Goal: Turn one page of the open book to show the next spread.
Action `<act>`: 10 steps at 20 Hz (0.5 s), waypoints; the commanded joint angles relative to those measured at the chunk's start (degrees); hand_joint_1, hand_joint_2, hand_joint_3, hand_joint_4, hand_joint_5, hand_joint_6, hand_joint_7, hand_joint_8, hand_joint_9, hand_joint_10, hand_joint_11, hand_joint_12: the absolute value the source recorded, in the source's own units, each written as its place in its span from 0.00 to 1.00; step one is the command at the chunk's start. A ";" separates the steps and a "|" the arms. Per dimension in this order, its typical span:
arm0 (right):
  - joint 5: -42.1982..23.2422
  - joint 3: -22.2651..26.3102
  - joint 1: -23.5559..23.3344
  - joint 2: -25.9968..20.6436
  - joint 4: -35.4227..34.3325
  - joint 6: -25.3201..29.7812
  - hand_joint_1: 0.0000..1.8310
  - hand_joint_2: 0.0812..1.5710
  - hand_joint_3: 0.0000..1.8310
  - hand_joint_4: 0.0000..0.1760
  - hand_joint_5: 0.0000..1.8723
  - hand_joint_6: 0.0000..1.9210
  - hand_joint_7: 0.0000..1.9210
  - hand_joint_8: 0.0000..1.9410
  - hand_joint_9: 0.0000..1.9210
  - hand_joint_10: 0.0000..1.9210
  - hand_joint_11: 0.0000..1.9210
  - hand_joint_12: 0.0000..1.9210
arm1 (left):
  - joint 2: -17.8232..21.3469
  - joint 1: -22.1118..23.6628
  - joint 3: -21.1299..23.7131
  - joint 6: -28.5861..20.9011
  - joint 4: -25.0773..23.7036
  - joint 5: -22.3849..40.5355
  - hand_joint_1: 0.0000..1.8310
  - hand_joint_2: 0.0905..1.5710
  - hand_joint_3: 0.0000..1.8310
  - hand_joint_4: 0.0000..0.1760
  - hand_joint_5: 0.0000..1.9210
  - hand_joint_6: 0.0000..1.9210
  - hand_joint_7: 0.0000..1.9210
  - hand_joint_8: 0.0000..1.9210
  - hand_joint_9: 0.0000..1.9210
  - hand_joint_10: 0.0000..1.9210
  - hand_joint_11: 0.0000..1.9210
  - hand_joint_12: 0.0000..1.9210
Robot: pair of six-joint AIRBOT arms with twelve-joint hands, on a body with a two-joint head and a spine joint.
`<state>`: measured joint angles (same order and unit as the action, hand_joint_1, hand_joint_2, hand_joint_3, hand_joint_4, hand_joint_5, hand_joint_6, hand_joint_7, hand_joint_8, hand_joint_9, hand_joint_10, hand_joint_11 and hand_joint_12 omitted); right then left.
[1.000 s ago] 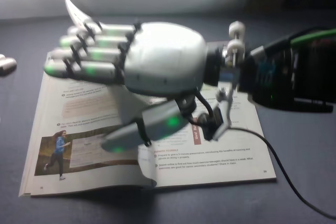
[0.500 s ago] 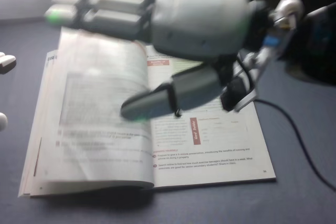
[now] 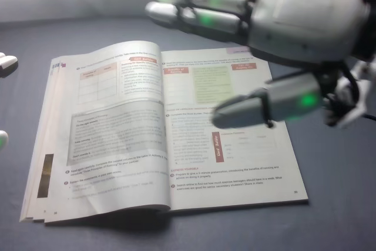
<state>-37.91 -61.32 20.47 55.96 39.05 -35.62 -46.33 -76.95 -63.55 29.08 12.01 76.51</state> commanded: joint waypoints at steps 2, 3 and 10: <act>-3.71 1.36 0.22 -1.97 -2.66 0.14 0.01 0.69 0.00 0.01 0.00 0.00 0.00 0.00 0.00 0.00 0.04 0.02 | -0.16 0.34 -0.02 -0.11 2.02 7.41 0.11 0.86 0.00 0.00 0.00 0.00 0.00 0.00 0.00 0.00 0.00 0.00; -2.92 1.81 0.72 -2.87 -2.67 0.14 0.02 0.69 0.00 0.00 0.00 0.00 0.00 0.00 0.00 0.00 0.01 0.00 | -0.16 0.35 -0.02 -0.08 1.90 7.53 0.09 0.86 0.00 0.00 0.00 0.00 0.00 0.00 0.00 0.00 0.00 0.00; 3.14 3.82 6.06 -7.27 -4.90 0.13 0.00 0.66 0.00 0.00 0.00 0.00 0.00 0.00 0.00 0.00 0.00 0.00 | -2.47 5.75 -1.78 -0.82 -3.71 3.98 0.06 0.85 0.00 0.01 0.00 0.00 0.00 0.00 0.00 0.00 0.00 0.00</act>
<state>-30.20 -57.56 27.49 48.80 35.90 -35.73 -49.15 -70.78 -65.25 28.51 6.13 74.26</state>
